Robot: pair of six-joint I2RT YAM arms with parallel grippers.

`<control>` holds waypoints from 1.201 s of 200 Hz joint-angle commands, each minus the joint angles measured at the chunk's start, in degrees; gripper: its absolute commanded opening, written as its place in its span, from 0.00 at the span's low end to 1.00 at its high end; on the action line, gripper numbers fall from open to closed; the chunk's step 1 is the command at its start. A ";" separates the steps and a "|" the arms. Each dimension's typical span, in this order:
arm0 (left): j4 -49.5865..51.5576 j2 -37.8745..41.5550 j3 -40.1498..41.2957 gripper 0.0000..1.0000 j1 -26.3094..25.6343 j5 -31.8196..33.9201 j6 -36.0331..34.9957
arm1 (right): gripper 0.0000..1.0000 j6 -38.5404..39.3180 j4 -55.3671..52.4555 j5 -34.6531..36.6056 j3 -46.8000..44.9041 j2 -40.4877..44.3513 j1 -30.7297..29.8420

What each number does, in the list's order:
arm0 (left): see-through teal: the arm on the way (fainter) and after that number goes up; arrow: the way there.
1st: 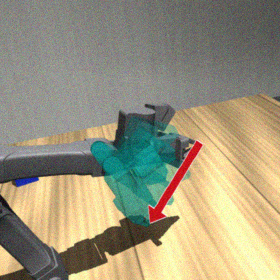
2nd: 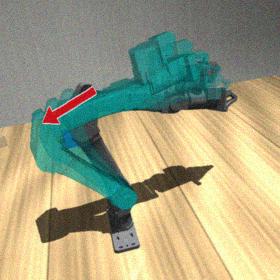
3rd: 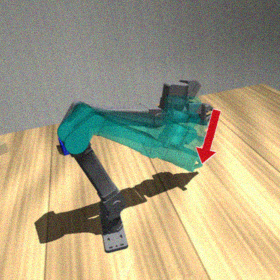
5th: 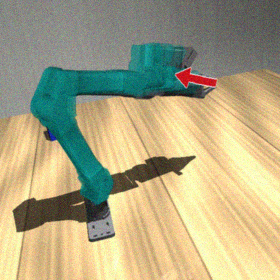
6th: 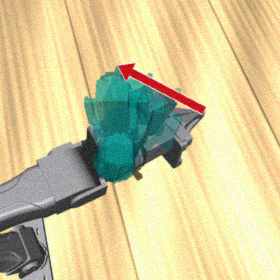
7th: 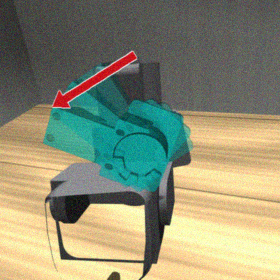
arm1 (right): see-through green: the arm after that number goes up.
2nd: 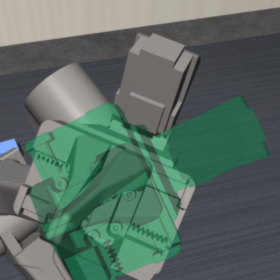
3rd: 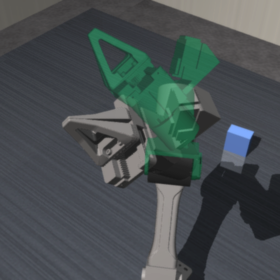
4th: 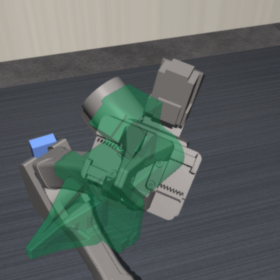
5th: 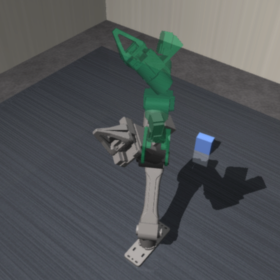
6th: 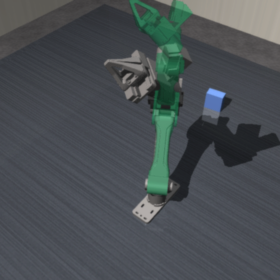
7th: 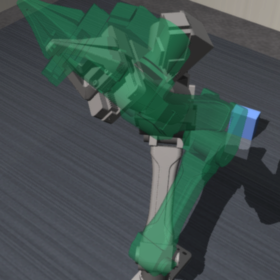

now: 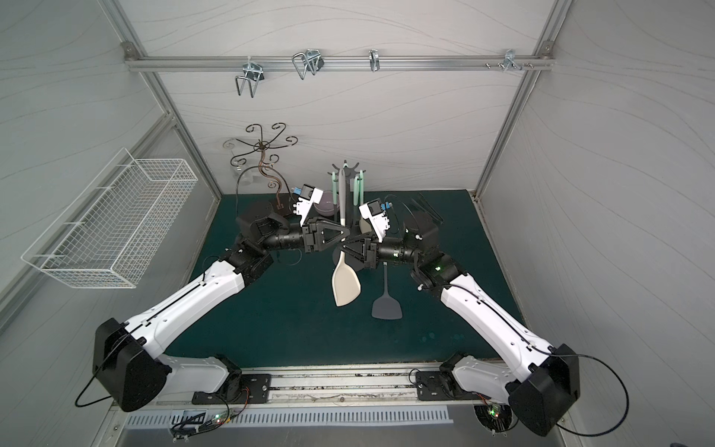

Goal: Take the spatula off the kitchen utensil rack
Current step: Place the spatula at the center of the board.

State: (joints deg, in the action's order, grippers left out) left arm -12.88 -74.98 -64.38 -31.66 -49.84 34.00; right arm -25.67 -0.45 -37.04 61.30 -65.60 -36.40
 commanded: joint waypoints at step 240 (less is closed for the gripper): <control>40.02 14.16 -1.64 0.73 2.48 41.01 -24.93 | 0.00 23.65 -47.30 35.04 12.21 -38.76 20.38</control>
State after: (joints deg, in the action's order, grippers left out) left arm 28.23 -60.60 -65.93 -29.36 -8.21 9.72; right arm -3.38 -47.86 -0.32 73.12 -102.87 -16.97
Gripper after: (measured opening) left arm 0.727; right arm 0.113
